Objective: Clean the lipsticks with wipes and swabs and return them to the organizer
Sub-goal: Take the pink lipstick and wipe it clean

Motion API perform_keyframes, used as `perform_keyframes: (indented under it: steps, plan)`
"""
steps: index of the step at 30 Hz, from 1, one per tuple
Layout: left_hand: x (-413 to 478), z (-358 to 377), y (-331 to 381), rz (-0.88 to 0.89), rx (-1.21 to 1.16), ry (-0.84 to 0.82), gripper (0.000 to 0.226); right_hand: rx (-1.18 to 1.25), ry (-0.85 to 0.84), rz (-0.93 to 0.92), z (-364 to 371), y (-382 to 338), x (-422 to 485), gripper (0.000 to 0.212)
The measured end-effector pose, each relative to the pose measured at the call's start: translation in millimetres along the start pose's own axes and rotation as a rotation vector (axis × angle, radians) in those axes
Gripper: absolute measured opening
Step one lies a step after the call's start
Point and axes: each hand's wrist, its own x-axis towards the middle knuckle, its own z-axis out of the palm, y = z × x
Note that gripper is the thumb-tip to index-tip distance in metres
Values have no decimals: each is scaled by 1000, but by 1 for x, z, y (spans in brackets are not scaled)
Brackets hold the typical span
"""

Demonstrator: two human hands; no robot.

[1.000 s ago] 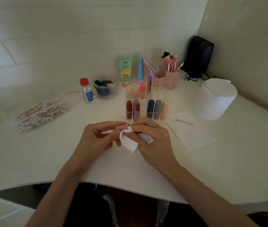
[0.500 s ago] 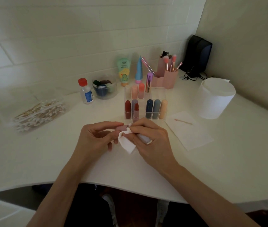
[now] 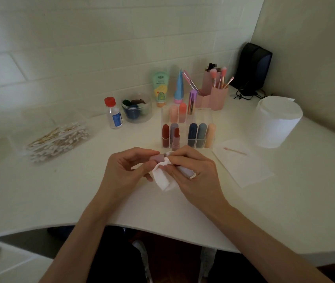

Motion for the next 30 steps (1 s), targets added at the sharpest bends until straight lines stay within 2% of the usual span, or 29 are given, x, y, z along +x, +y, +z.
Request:
perform_keyframes:
  steps: [6, 12, 15, 19, 24, 27, 30]
  plan:
    - [-1, 1, -1, -158, -38, -122, 34, -3, 23, 6, -4, 0, 1, 14]
    - [-3, 4, 3, -67, 23, -21, 23, -31, -3, -12, -2, -1, 2, 15]
    - [-2, 5, 5, -15, 56, -37, 23, -29, 1, -5, -4, 0, 2, 13]
    - [-2, 5, 1, -115, 51, -40, 35, -28, 11, -32, -4, -1, 2, 15]
    - [-2, 4, 1, -9, 67, -22, 20, -20, -16, -17, -3, -1, 1, 13]
    - [-2, 1, -2, 56, 117, 24, 24, 6, -34, 19, -4, -1, 2, 16]
    - [-2, 3, 2, 34, 79, -19, 23, -26, -7, 4, -6, -2, 2, 14]
